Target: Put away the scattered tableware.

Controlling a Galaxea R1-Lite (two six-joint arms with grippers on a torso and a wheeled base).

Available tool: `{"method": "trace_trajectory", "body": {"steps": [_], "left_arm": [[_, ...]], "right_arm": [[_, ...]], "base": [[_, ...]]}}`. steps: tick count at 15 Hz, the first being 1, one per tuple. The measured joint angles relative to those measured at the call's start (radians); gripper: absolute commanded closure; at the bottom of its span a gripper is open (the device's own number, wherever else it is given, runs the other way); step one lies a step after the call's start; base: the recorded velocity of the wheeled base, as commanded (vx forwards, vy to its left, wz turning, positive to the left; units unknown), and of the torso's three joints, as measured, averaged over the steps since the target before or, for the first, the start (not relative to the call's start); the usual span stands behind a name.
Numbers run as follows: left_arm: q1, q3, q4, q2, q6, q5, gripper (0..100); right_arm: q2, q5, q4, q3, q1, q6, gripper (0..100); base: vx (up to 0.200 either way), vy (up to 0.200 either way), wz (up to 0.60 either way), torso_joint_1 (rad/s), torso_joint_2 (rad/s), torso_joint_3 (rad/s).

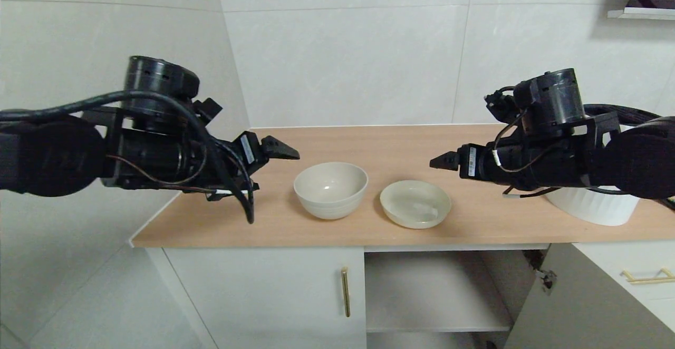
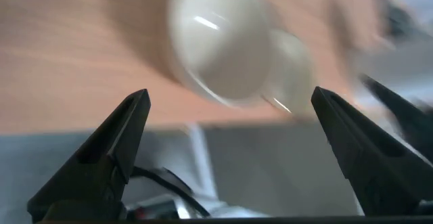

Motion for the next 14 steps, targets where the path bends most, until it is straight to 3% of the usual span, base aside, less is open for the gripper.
{"method": "trace_trajectory", "body": {"steps": [1,2,9,10,14], "left_arm": [[-0.019,-0.018,0.000,0.041,-0.008,0.084,0],[-0.038,-0.036,-0.001,0.075,-0.027,0.114,0],[-0.057,-0.057,-0.063,0.219,-0.040,0.121,0],[-0.056,-0.057,-0.063,0.228,-0.040,0.121,100],[-0.056,-0.056,-0.063,0.240,-0.041,0.121,100]], "right_arm": [[0.011,-0.020,-0.001,-0.005,0.000,0.000,0],[0.018,-0.023,0.000,-0.007,0.000,0.000,0],[0.033,-0.025,0.000,-0.007,0.001,0.000,0],[0.033,-0.025,0.000,-0.007,0.001,0.000,0],[0.033,-0.025,0.000,-0.005,0.004,0.000,0]], "base": [[0.000,0.000,0.00,0.000,0.00,0.000],[0.000,0.000,0.00,0.000,0.00,0.000],[0.000,0.000,0.00,0.000,0.00,0.000],[0.000,0.000,0.00,0.000,0.00,0.000],[0.000,0.000,0.00,0.000,0.00,0.000]]}}
